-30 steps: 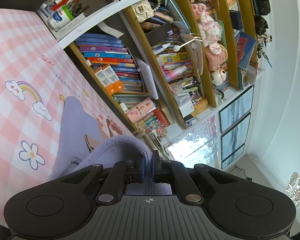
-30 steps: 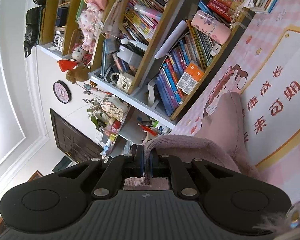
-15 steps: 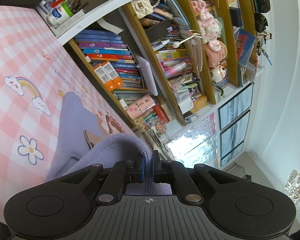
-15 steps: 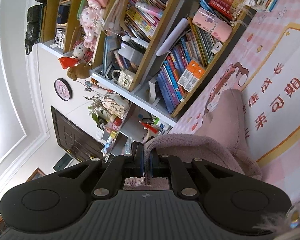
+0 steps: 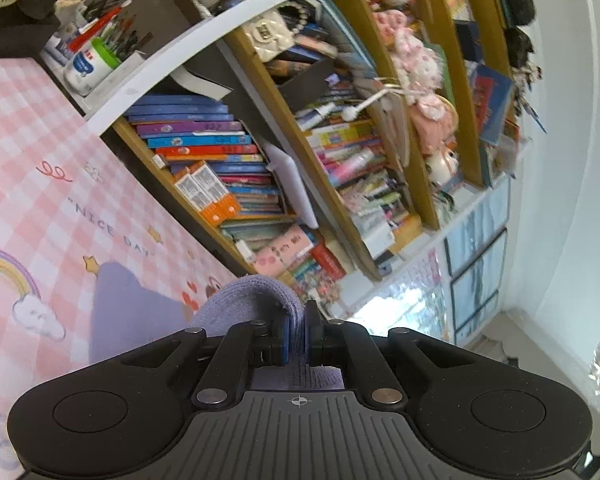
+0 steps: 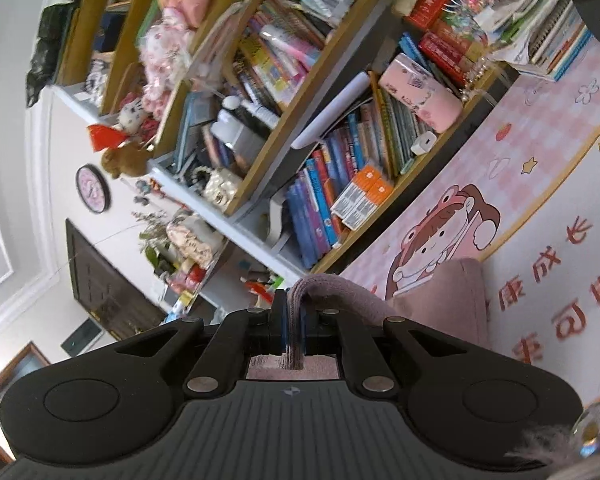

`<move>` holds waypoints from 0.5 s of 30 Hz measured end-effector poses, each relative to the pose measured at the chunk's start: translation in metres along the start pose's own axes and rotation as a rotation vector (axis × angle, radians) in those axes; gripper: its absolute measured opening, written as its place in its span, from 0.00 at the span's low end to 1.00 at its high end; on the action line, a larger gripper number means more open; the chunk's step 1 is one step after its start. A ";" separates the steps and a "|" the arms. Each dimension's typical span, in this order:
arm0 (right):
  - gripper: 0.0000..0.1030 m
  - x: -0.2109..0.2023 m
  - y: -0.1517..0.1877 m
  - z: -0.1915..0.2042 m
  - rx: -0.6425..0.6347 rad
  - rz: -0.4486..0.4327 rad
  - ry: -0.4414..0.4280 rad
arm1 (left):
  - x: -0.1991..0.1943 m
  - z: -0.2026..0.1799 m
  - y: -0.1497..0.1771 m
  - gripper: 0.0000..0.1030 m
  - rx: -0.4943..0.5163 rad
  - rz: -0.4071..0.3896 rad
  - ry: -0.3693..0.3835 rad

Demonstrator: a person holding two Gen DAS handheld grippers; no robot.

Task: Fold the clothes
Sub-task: 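Lift the hem with both grippers and fold it toward the collar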

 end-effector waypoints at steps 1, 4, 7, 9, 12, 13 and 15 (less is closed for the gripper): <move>0.05 0.007 -0.002 -0.003 0.002 -0.001 0.013 | 0.005 0.004 0.000 0.05 -0.004 -0.002 -0.012; 0.05 0.029 -0.004 -0.015 0.002 0.022 0.090 | 0.020 0.019 0.001 0.06 -0.015 0.009 -0.075; 0.05 0.048 0.001 -0.029 -0.007 0.056 0.191 | 0.028 0.036 0.004 0.06 -0.044 0.021 -0.143; 0.05 0.056 0.007 -0.038 0.009 0.061 0.219 | 0.031 0.045 0.007 0.06 -0.049 0.029 -0.186; 0.08 0.061 0.014 -0.048 0.027 0.056 0.240 | 0.033 0.052 0.010 0.11 -0.043 0.044 -0.220; 0.11 0.061 0.015 -0.051 0.029 0.054 0.252 | 0.033 0.053 0.010 0.18 -0.039 0.047 -0.234; 0.19 0.059 0.016 -0.054 0.017 0.063 0.296 | 0.032 0.052 0.007 0.40 -0.022 0.062 -0.264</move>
Point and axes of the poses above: each gripper's, at about its wrist camera, not at the fingertips, and x roughly the way its jaws point, z to its left, y to its underside, the point moved 2 cm from there along x, roughly the way its jaws point, and after that the axes turned 10 degrees about -z, right-handed, at the moved point
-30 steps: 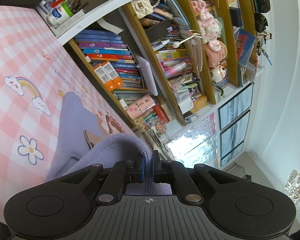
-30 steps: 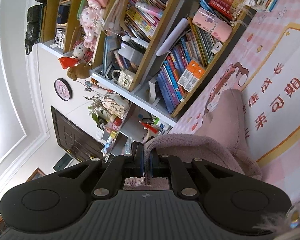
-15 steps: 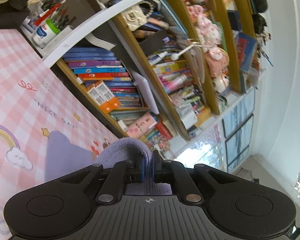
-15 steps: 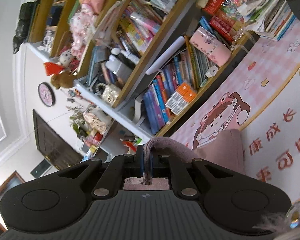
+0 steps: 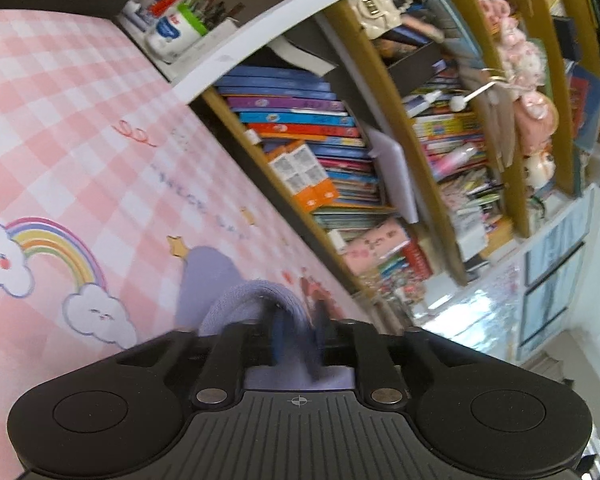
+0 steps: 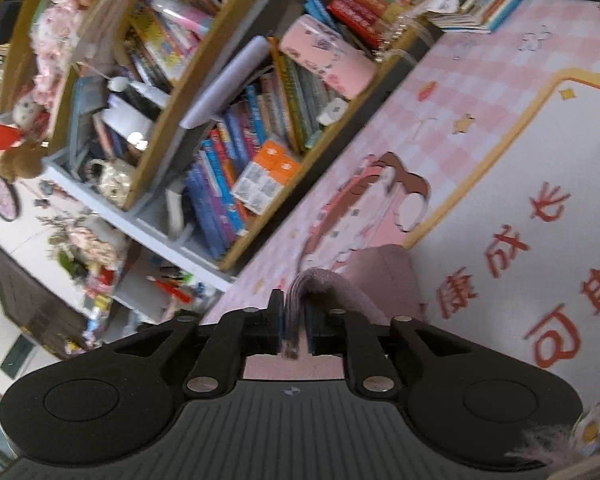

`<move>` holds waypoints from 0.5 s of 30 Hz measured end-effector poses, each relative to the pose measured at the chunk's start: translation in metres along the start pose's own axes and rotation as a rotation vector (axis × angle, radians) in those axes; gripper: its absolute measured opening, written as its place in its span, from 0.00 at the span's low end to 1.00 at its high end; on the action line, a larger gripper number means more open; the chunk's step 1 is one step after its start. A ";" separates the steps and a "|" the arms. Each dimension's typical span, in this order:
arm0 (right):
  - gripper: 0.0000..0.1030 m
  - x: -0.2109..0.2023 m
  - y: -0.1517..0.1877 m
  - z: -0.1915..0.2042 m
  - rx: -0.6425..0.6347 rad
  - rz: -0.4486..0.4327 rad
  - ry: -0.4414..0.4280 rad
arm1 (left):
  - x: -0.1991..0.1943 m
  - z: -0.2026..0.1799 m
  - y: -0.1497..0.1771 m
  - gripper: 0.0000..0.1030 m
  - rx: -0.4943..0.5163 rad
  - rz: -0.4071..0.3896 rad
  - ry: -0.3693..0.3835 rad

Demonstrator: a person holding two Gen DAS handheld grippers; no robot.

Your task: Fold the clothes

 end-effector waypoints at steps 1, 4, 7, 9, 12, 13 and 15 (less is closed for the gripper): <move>0.26 -0.002 0.000 0.000 -0.018 0.001 0.024 | -0.002 -0.002 -0.001 0.51 0.015 0.009 -0.003; 0.27 -0.015 -0.003 0.003 -0.089 -0.033 0.041 | -0.016 -0.015 -0.004 0.52 0.106 -0.008 0.025; 0.29 -0.029 -0.003 0.009 -0.171 -0.049 0.058 | -0.032 -0.031 -0.002 0.52 0.240 -0.029 -0.005; 0.30 -0.036 0.001 0.016 -0.278 -0.042 0.098 | -0.036 -0.037 0.003 0.52 0.321 -0.010 -0.057; 0.32 -0.040 0.010 0.025 -0.447 -0.037 0.166 | -0.035 -0.042 0.009 0.50 0.412 0.022 -0.131; 0.33 -0.041 0.013 0.026 -0.485 -0.034 0.178 | -0.034 -0.043 0.011 0.50 0.431 0.023 -0.146; 0.35 -0.039 0.018 0.026 -0.523 -0.028 0.193 | -0.030 -0.042 0.012 0.50 0.452 0.021 -0.168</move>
Point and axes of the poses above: each gripper's, at about its wrist camera, not at the fingertips, and x roughly the way its jaws point, z to its left, y to its underside, the point moved 2 cm from there along x, roughly the way its jaws point, and after that the axes turned 10 degrees about -z, right-handed, at the moved point
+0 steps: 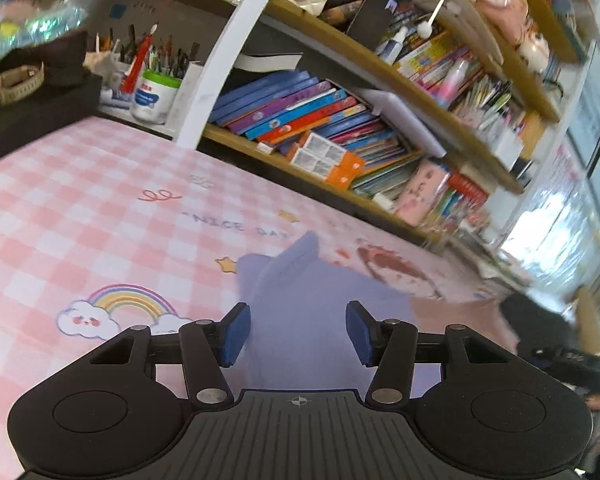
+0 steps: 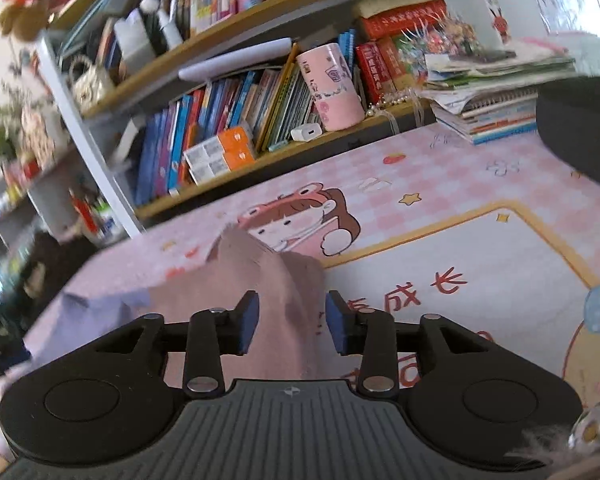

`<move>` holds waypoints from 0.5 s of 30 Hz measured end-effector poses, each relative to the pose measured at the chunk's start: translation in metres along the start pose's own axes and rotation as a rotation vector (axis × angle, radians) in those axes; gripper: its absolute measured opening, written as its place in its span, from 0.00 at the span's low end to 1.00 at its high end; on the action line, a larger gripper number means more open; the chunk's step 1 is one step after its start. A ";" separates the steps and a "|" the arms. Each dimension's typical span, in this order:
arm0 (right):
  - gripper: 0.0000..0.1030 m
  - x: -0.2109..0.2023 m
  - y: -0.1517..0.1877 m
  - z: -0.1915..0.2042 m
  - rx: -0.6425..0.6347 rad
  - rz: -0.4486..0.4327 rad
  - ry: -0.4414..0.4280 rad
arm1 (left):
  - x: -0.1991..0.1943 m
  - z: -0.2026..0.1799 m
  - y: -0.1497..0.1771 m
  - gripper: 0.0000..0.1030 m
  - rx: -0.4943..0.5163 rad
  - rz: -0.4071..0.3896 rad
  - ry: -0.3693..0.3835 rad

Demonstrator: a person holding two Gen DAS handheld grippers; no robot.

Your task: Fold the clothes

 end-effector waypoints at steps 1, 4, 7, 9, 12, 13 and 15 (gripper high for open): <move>0.35 0.001 0.001 0.001 -0.011 0.004 0.005 | 0.002 0.001 0.001 0.49 0.005 0.004 -0.010; 0.35 0.006 0.005 0.000 -0.026 0.016 0.014 | 0.007 0.004 0.004 0.49 0.007 0.019 -0.045; 0.28 0.009 0.009 -0.003 -0.022 0.039 0.036 | 0.009 0.008 0.007 0.48 -0.009 0.032 -0.063; 0.18 0.011 0.010 -0.007 -0.004 0.049 0.030 | 0.011 0.013 0.009 0.33 -0.030 0.038 -0.066; 0.05 0.010 0.011 -0.006 0.009 0.047 0.002 | 0.012 0.014 0.013 0.11 -0.052 0.037 -0.041; 0.05 0.008 0.010 -0.003 0.004 0.035 -0.007 | 0.010 0.011 0.013 0.06 -0.042 0.020 -0.032; 0.04 -0.003 0.003 -0.001 0.028 -0.031 -0.068 | -0.001 -0.001 0.006 0.06 -0.027 -0.044 0.029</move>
Point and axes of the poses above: each gripper's, at about its wrist camera, not at the fingertips, and x roughly the way its jaws point, z to its left, y to its underside, the point moved 2 cm from there along x, roughly the way its jaws point, and after that the axes turned 10 degrees about -z, right-handed, at the moved point
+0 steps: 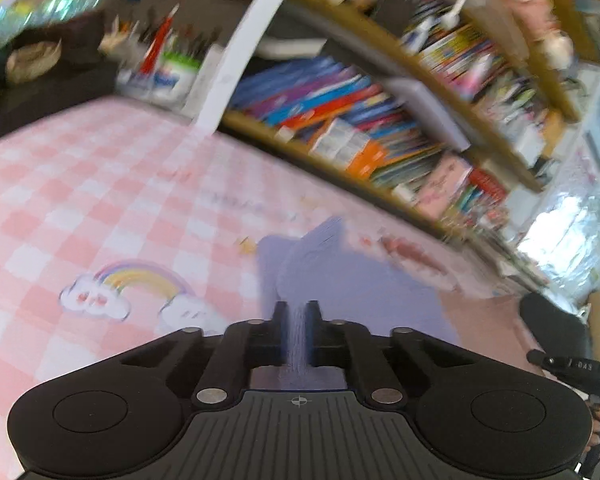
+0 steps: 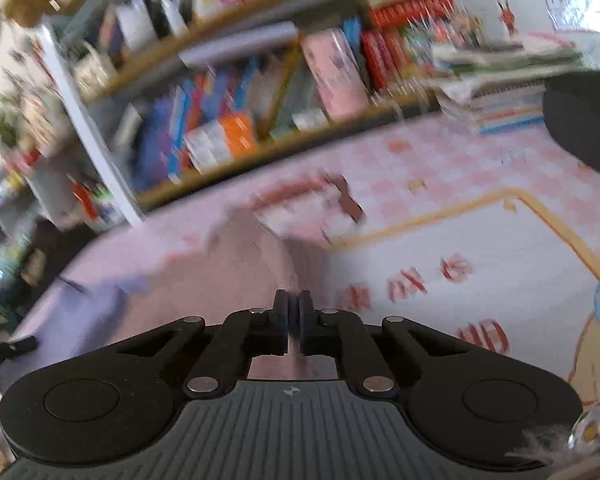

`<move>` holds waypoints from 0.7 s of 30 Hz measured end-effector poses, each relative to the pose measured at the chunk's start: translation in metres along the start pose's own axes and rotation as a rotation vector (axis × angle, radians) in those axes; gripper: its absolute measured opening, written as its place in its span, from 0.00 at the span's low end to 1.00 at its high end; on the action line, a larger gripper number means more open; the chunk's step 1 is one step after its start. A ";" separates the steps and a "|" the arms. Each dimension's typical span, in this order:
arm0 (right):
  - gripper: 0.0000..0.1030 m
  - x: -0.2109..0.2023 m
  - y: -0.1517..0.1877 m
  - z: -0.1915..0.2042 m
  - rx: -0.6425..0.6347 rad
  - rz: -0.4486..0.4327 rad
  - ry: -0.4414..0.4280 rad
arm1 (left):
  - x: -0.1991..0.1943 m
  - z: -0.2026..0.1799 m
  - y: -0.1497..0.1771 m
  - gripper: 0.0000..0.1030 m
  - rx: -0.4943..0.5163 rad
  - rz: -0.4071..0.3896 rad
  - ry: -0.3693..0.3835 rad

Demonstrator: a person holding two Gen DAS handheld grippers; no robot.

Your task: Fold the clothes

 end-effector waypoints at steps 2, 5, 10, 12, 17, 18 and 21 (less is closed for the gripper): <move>0.04 -0.011 -0.010 0.002 0.029 -0.055 -0.044 | -0.008 -0.010 -0.009 0.06 0.009 -0.046 0.041; 0.04 -0.013 -0.013 0.004 -0.008 -0.056 -0.005 | -0.003 -0.008 -0.011 0.06 0.029 -0.031 -0.001; 0.04 0.008 0.011 -0.013 0.013 0.061 0.085 | 0.017 0.016 0.011 0.06 -0.036 0.061 -0.075; 0.04 0.011 0.016 -0.017 0.026 0.070 0.086 | 0.018 0.017 0.011 0.07 -0.029 0.066 -0.077; 0.14 0.010 0.006 -0.011 -0.028 0.064 0.079 | 0.014 0.007 -0.004 0.12 0.076 0.043 -0.063; 0.17 0.012 0.001 -0.009 -0.054 0.057 0.081 | 0.015 0.002 -0.009 0.16 0.124 0.034 -0.062; 0.25 0.023 -0.017 0.002 -0.158 0.044 0.077 | 0.030 -0.014 -0.022 0.31 0.262 0.057 -0.057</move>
Point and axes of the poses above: each gripper's, at about its wrist camera, not at the fingertips, and x roughly the way its jaws point, z to its left, y to its underside, the point moved 2 cm from there along x, roughly the way its jaws point, and after that the axes turned 10 degrees about -z, right-handed, at the moved point
